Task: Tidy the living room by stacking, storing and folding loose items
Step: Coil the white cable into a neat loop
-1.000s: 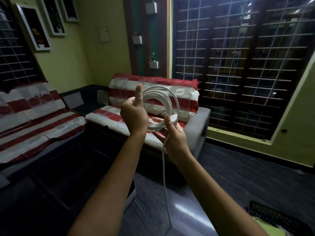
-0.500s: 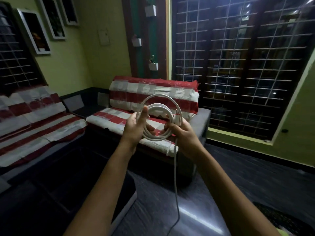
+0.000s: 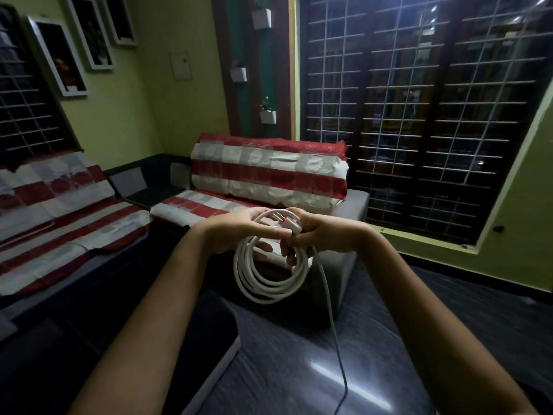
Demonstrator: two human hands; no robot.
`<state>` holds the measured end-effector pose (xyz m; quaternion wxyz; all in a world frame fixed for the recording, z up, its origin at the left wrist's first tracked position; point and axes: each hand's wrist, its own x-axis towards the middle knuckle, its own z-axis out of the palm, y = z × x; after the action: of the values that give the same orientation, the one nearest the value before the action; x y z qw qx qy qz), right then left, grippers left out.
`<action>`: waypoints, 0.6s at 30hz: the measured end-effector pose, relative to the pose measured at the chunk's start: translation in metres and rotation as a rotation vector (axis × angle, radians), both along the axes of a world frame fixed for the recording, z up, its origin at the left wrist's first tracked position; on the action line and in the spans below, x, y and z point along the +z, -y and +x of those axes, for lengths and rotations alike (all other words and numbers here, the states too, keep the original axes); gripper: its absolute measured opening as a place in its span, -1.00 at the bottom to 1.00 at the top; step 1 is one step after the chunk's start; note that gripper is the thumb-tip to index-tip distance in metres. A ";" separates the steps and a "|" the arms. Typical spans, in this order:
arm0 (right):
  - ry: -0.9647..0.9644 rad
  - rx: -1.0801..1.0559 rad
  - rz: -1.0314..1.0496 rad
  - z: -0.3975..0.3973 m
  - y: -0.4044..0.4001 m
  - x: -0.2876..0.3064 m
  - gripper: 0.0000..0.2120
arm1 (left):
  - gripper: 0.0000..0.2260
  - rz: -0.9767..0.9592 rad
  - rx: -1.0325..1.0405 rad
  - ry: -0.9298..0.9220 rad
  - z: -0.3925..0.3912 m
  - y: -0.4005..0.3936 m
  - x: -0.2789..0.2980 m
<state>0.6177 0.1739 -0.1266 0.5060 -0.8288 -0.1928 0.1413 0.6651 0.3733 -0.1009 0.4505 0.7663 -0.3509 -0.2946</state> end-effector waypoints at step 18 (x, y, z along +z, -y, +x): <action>0.016 -0.026 -0.088 0.003 0.003 -0.004 -0.54 | -0.53 -0.010 0.259 -0.085 0.001 0.027 -0.006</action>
<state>0.6209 0.1707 -0.1305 0.4693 -0.8537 -0.1797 0.1362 0.6656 0.3459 -0.1073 0.5030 0.7898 -0.2312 -0.2642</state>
